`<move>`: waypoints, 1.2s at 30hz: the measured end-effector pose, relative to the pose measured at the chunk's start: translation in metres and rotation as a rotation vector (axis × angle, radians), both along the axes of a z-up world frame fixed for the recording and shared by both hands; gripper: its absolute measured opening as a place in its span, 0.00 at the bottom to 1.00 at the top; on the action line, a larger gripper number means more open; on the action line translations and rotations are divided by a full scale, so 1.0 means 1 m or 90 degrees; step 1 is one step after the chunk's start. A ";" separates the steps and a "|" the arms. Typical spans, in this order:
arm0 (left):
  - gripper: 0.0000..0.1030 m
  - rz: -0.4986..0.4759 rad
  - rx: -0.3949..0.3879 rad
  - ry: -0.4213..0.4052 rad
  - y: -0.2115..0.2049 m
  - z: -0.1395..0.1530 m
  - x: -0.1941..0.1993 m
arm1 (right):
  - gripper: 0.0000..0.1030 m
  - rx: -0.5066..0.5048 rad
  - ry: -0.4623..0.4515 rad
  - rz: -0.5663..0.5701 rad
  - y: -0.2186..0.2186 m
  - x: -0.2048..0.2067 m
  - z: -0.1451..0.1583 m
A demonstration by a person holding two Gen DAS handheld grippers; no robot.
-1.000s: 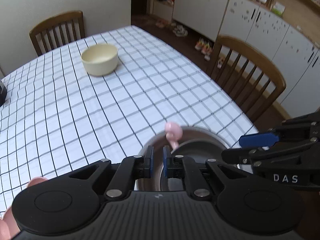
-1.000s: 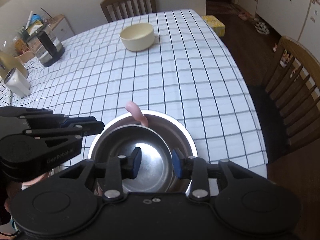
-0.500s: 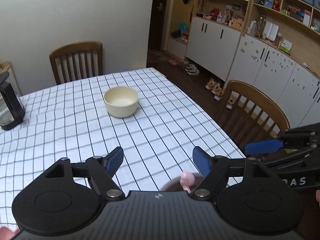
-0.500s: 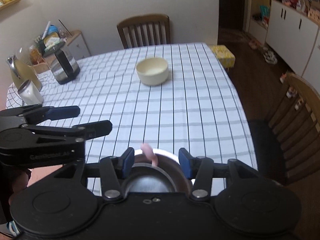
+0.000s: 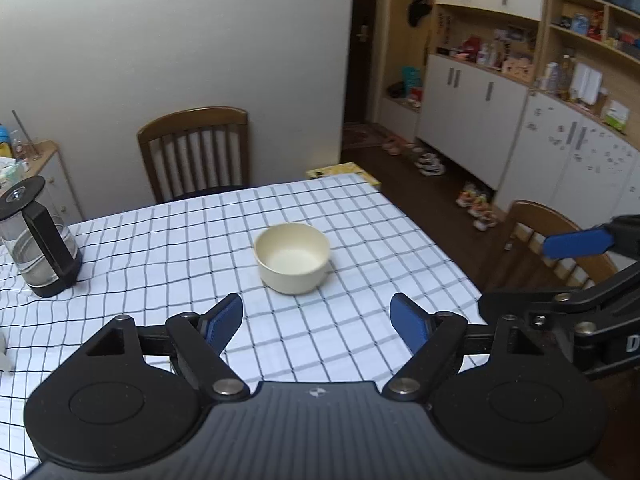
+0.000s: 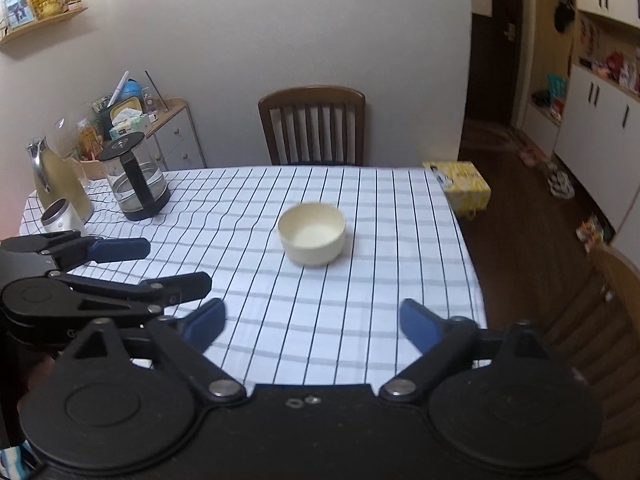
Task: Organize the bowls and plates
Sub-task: 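Raise both grippers and move them to the cream bowl rim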
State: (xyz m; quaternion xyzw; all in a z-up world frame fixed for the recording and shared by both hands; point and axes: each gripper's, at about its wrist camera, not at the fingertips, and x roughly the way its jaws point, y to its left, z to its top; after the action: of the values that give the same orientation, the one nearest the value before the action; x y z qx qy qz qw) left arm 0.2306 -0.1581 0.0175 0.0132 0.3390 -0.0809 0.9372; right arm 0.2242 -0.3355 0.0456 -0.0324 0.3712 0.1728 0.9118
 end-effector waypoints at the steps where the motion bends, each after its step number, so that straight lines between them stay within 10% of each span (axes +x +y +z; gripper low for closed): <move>1: 0.79 0.009 -0.001 0.001 0.001 -0.002 0.007 | 0.99 -0.004 -0.006 0.003 0.001 0.008 -0.001; 13: 0.79 0.087 0.012 0.013 0.008 -0.025 0.097 | 1.00 -0.058 -0.029 0.057 0.014 0.103 -0.026; 36: 0.79 0.172 -0.001 0.161 0.029 -0.109 0.219 | 0.85 -0.020 0.107 0.009 0.025 0.242 -0.106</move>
State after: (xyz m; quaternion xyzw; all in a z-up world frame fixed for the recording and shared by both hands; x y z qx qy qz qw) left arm 0.4501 -0.1291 -0.0918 -0.0433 0.4529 0.0443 0.8894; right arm 0.4665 -0.3109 -0.0601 -0.0347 0.4490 0.1751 0.8755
